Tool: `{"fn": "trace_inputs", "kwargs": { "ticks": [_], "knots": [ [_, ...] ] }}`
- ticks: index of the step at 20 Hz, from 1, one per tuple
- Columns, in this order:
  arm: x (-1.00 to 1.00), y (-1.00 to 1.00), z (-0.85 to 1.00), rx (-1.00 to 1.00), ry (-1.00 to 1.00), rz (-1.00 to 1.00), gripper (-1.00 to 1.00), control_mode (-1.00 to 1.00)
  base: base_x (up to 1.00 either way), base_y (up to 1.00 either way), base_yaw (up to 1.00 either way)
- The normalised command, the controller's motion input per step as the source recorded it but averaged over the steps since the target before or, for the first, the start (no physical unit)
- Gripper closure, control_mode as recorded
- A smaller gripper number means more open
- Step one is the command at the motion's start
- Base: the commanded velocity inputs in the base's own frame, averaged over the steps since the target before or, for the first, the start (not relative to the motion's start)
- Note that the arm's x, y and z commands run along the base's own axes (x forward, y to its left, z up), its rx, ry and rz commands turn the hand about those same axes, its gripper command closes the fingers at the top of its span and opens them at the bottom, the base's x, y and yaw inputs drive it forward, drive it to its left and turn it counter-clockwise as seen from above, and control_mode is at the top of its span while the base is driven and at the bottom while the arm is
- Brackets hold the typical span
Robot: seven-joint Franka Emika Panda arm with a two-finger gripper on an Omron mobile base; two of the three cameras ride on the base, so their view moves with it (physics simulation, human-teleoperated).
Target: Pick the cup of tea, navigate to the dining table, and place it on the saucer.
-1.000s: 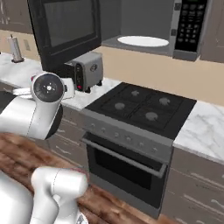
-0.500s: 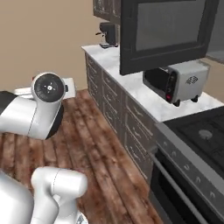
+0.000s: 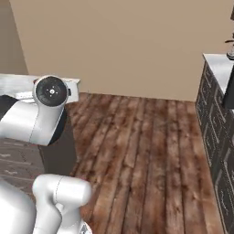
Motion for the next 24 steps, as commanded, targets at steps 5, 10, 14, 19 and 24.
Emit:
{"fn": "trace_inputs", "kwargs": {
  "ticks": [5, 10, 14, 19, 24],
  "knots": [
    [0.0, 0.0, 0.0, 0.0, 0.0, 0.0, 1.0, 1.0, -0.06, 0.44, 0.77],
    [0.0, 0.0, 0.0, 0.0, 0.0, 0.0, 1.0, 1.0, 0.03, 0.36, 0.6],
    [0.0, 0.0, 0.0, 0.0, 0.0, 0.0, 1.0, 1.0, 0.62, -0.19, 0.1],
    [0.0, 0.0, 0.0, 0.0, 0.0, 0.0, 1.0, 1.0, 0.98, -0.68, 0.0],
    [0.0, 0.0, 0.0, 0.0, 0.0, 0.0, 1.0, 1.0, 1.0, -0.79, -0.02]
  ]
}}
